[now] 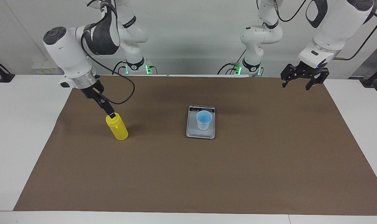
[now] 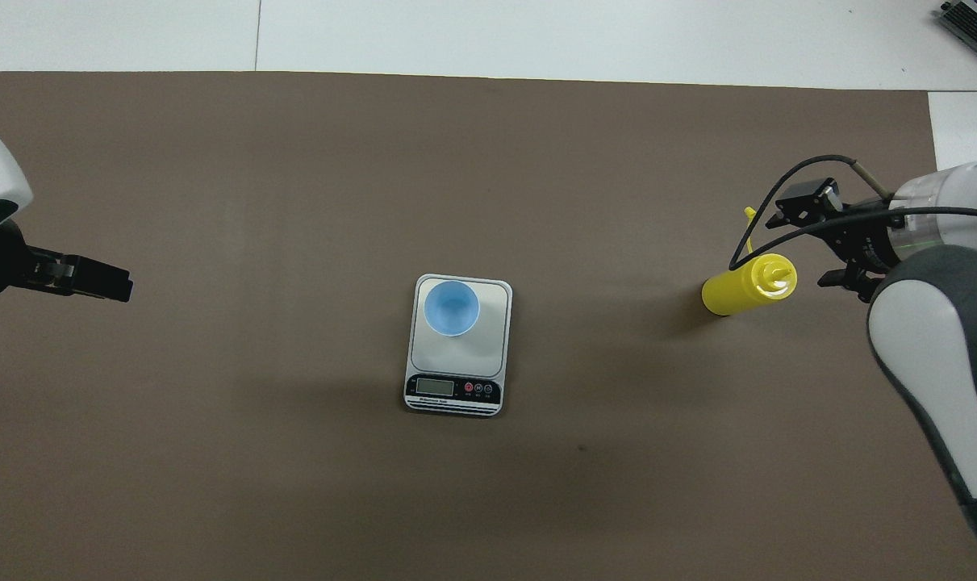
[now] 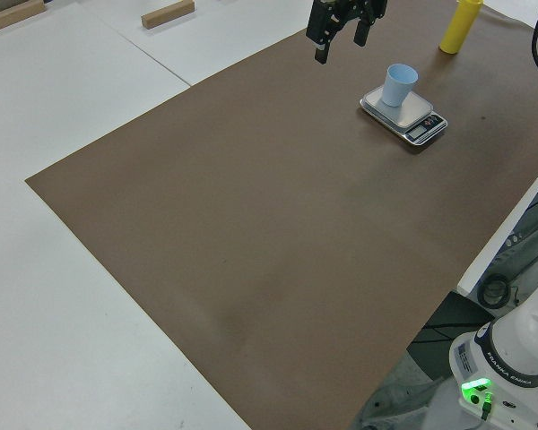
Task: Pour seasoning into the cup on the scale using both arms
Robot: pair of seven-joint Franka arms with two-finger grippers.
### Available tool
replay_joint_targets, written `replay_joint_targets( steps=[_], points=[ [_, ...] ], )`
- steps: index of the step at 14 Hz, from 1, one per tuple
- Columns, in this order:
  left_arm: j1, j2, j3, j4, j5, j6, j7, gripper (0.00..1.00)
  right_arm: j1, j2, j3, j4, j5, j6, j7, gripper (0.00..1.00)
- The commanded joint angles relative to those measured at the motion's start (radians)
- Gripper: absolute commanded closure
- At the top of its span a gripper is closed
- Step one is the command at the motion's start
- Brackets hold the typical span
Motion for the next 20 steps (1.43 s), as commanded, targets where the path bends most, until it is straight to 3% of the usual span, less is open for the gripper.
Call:
replay_joint_targets(
  steps=[1,5,9,12,15,20],
  points=[
    [0.011,-0.008,-0.006,0.002,-0.002,-0.013,0.013,0.0,0.036,-0.007,0.001,0.028,-0.074,-0.013,-0.04,0.0],
    [0.011,-0.008,-0.006,0.002,-0.002,-0.011,0.012,0.0,0.11,0.001,0.001,0.1,-0.177,-0.094,-0.11,0.0],
    [0.011,-0.008,-0.006,0.002,-0.002,-0.013,0.013,0.0,0.15,0.011,0.001,0.194,-0.195,-0.227,-0.231,0.0],
    [0.011,-0.008,-0.006,0.002,-0.002,-0.013,0.013,0.0,0.159,-0.008,0.014,0.179,-0.2,-0.278,-0.255,0.0],
    [0.011,-0.008,-0.006,0.002,-0.002,-0.013,0.013,0.0,0.158,-0.084,0.018,0.099,-0.163,-0.313,-0.316,0.0],
    [0.011,-0.008,-0.006,0.002,-0.002,-0.011,0.013,0.0,0.124,-0.081,0.015,0.094,-0.123,-0.281,-0.483,0.0]
  ],
)
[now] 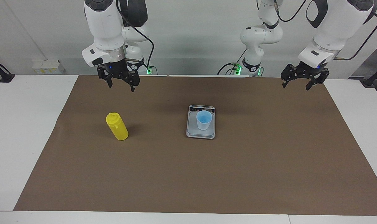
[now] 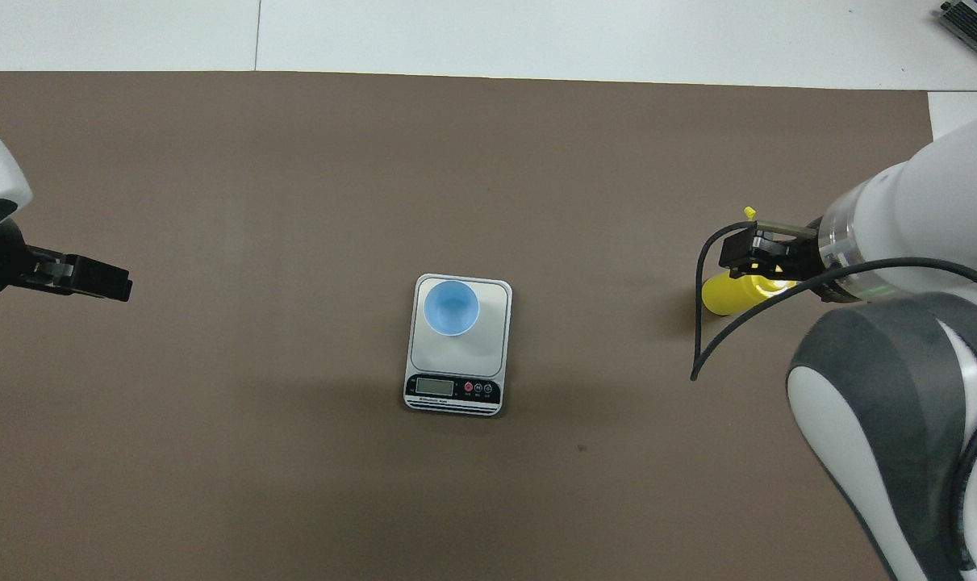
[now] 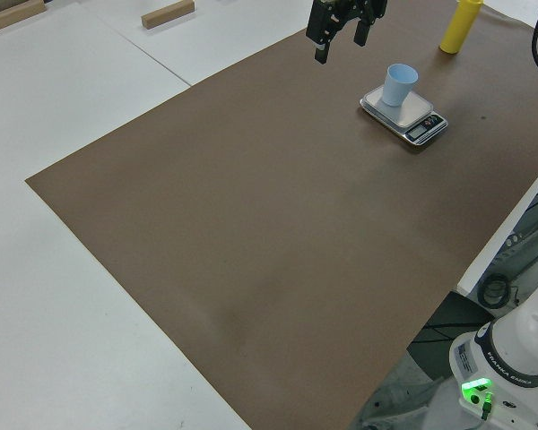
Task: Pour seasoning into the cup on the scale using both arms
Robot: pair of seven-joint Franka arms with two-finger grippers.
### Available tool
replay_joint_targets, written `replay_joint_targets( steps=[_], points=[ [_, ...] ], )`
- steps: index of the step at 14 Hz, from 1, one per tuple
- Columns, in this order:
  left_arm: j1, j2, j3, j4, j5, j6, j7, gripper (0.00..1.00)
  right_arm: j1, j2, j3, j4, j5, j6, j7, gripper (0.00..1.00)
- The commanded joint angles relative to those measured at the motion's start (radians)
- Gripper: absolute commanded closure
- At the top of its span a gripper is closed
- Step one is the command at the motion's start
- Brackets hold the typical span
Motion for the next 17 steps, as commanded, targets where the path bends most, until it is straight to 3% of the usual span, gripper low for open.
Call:
replay_joint_targets(
  steps=[1,13,17],
  points=[
    [0.011,-0.008,-0.006,0.002,-0.002,-0.013,0.013,0.0,-0.031,-0.019,0.002,-0.028,0.028,0.029,-0.095,0.0],
    [0.011,-0.008,-0.006,0.002,-0.002,-0.013,0.012,0.0,-0.05,-0.023,0.002,-0.023,0.035,0.052,-0.122,0.0],
    [0.011,-0.008,-0.006,0.002,-0.002,-0.011,0.013,0.0,0.015,-0.043,-0.073,-0.029,0.036,-0.003,-0.121,0.0]
  ],
)
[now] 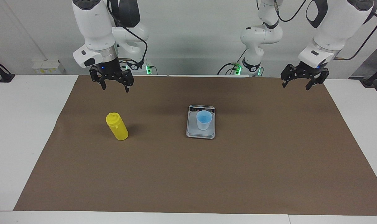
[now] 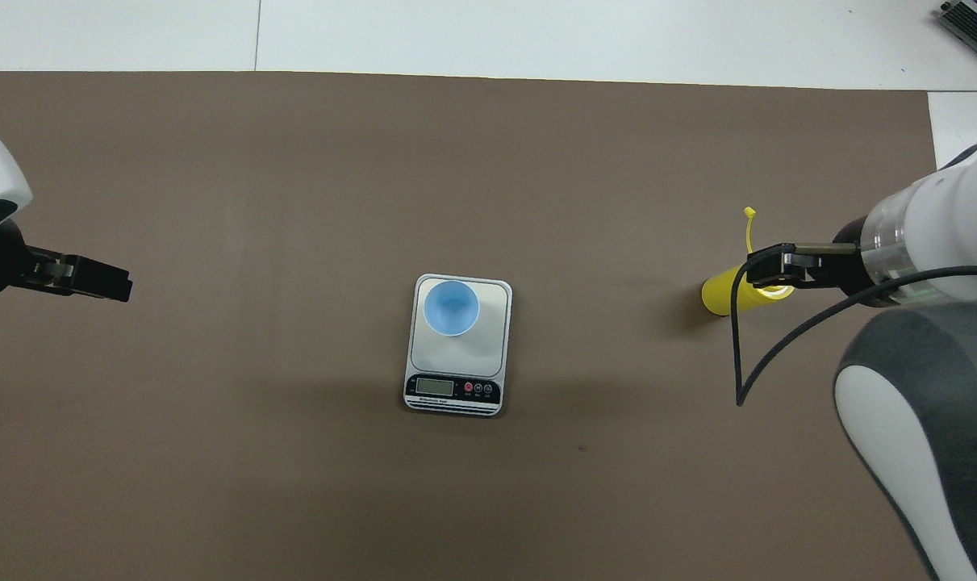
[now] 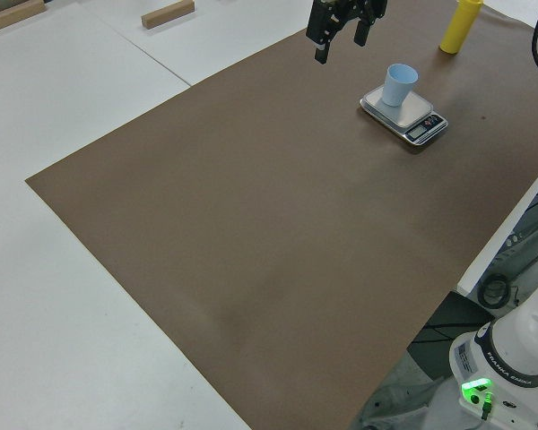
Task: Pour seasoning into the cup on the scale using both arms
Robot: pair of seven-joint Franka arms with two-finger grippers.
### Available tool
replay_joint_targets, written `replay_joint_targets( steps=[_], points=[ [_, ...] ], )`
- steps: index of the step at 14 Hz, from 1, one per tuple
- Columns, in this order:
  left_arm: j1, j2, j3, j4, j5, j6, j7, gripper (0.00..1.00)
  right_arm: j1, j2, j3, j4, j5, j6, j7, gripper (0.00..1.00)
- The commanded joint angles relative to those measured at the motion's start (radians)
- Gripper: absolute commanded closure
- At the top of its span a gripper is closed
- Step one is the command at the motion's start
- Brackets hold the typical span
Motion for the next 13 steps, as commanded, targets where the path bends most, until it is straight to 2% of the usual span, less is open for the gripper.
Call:
replay_joint_targets(
  steps=[1,4,6,13],
  points=[
    [0.011,-0.008,-0.006,0.002,-0.002,-0.011,0.013,0.0,0.025,-0.036,-0.042,-0.029,0.033,-0.013,-0.036,0.0],
    [0.011,-0.008,-0.006,0.002,-0.002,-0.011,0.013,0.0,0.042,-0.044,-0.066,-0.051,0.059,-0.016,-0.038,0.0],
    [0.011,-0.008,-0.004,0.002,-0.002,-0.011,0.012,0.0,0.098,-0.039,-0.131,-0.048,0.061,-0.008,-0.035,0.0],
    [0.011,-0.008,-0.006,0.002,-0.002,-0.011,0.012,0.0,0.1,-0.038,-0.137,-0.052,0.076,-0.007,-0.036,0.0]
  ],
)
